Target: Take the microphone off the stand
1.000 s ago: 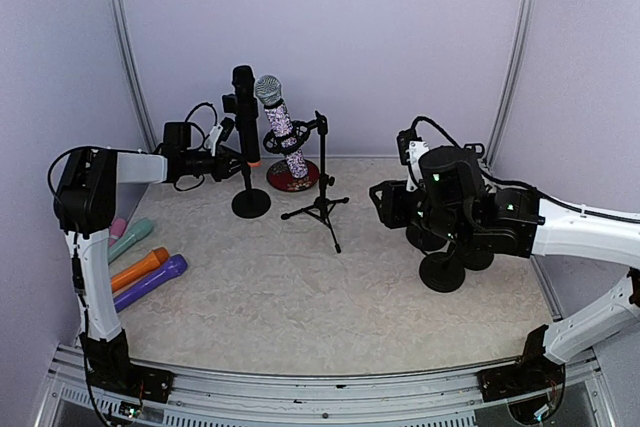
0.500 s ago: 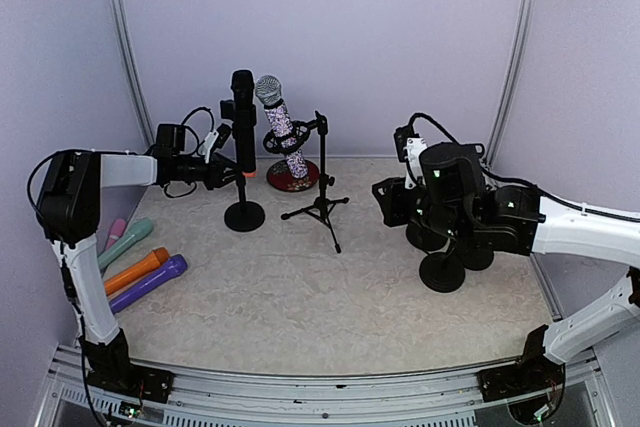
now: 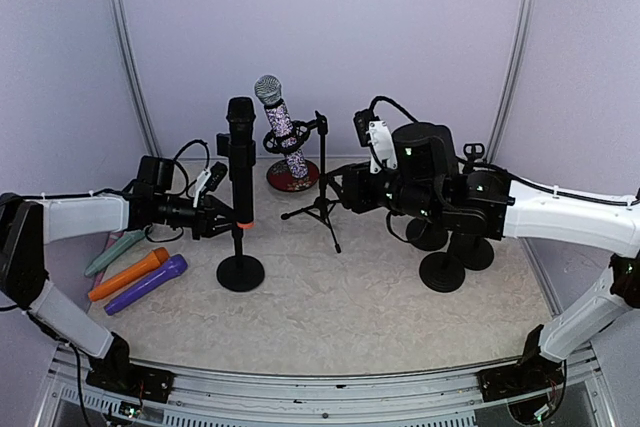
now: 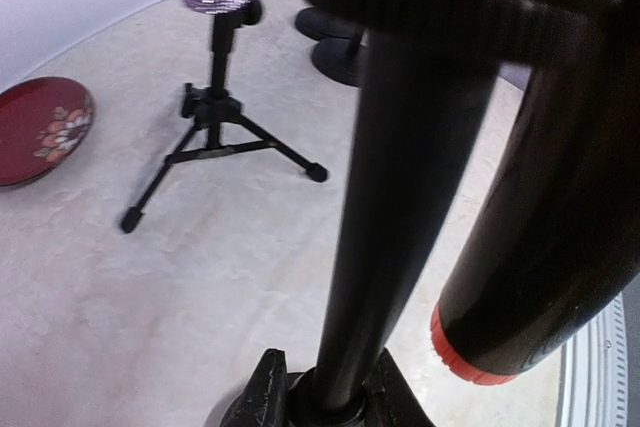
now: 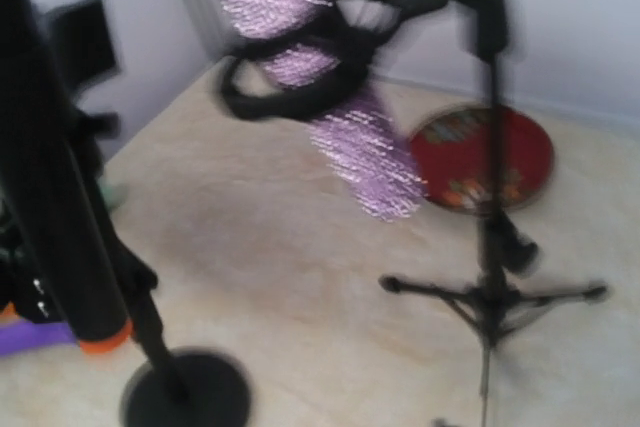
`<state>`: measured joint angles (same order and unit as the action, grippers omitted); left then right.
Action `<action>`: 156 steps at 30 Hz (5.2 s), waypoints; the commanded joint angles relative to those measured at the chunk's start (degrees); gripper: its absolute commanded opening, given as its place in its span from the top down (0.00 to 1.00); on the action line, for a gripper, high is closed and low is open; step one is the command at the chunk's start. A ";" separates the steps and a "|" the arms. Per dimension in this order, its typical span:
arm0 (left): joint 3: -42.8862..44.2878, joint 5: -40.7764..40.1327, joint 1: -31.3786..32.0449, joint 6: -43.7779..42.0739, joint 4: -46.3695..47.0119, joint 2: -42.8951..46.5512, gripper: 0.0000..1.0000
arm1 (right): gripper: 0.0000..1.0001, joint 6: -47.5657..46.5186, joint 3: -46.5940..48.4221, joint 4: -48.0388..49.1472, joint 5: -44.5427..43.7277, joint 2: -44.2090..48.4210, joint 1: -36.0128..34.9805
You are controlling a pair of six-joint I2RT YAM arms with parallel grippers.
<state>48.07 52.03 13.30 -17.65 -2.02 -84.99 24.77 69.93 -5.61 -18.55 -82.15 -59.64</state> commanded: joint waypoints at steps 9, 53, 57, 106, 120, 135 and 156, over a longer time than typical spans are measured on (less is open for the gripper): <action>1.11 -5.19 14.34 2.54 5.79 3.41 1.00 | 0.17 -3.55 9.59 8.32 9.28 -7.98 -8.20; 1.18 -7.36 10.68 -11.75 -11.30 12.58 0.02 | 0.86 -6.37 15.55 7.13 4.66 -12.52 -8.61; 2.03 -1.94 4.45 -15.93 -19.81 14.40 0.01 | 0.85 -13.74 14.54 4.71 6.20 -8.96 -8.48; 32.40 7.41 14.54 -12.97 -30.64 1.10 0.23 | 0.33 -23.02 11.92 3.17 9.06 -1.27 -6.02; 35.26 5.47 20.67 -17.36 -37.71 2.34 0.49 | 0.71 -28.93 11.03 0.80 26.32 1.68 -0.73; 38.73 -6.94 21.89 -17.99 -37.35 1.47 0.01 | 0.44 -29.21 10.05 -2.47 37.18 2.86 3.69; 57.63 0.15 21.95 -36.71 -58.36 -13.78 0.19 | 0.18 -25.16 9.78 -0.66 38.05 -1.09 3.74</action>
<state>102.74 49.89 35.24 -50.30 -54.89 -97.47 -2.46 80.09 -7.84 20.49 -82.32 -55.94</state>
